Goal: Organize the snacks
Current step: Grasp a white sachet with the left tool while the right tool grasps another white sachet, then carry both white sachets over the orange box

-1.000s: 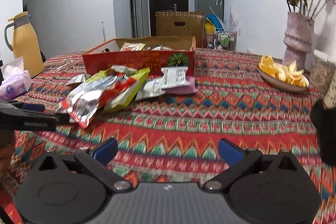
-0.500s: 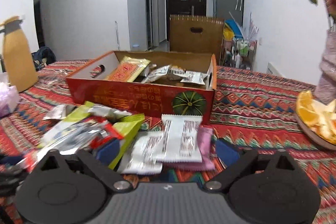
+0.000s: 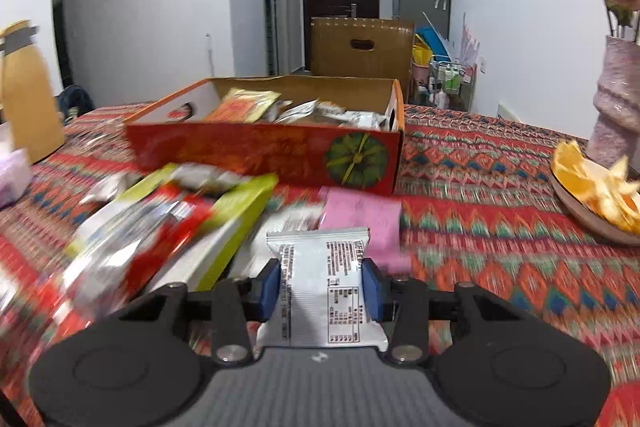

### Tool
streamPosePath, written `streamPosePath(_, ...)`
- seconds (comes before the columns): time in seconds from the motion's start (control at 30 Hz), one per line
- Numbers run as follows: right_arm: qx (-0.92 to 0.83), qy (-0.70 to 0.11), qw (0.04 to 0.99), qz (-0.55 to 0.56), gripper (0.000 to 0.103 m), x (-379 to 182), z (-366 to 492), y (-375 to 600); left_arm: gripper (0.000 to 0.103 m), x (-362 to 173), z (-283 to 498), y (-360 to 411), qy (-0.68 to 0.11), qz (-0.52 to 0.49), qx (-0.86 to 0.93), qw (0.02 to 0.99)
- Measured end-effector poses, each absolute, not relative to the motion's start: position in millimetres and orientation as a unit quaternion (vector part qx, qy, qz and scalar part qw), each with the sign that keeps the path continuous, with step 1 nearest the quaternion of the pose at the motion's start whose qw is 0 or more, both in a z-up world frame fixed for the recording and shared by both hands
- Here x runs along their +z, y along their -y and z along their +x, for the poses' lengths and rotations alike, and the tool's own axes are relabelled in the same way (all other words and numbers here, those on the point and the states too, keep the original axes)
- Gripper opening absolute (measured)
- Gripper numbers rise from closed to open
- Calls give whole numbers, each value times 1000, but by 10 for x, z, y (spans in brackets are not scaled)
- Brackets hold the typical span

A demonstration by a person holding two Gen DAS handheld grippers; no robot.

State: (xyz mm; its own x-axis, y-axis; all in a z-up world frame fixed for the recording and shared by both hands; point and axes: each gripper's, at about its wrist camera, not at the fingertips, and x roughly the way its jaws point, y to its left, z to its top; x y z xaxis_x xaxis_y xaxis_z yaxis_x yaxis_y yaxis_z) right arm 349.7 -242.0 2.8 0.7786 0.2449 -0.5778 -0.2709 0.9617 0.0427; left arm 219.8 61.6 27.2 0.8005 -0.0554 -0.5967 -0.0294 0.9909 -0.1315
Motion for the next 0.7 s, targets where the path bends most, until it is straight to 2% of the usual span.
streamPosePath(0.4,89,-329,940,-2,42,13,1712,2958,32,468,1534,-177,-306,-72,-74,946)
streamPosePath(0.7,74,-298,952,15,42,156,1250,3199,32,587,1201,-2,-290,-63,-93,950)
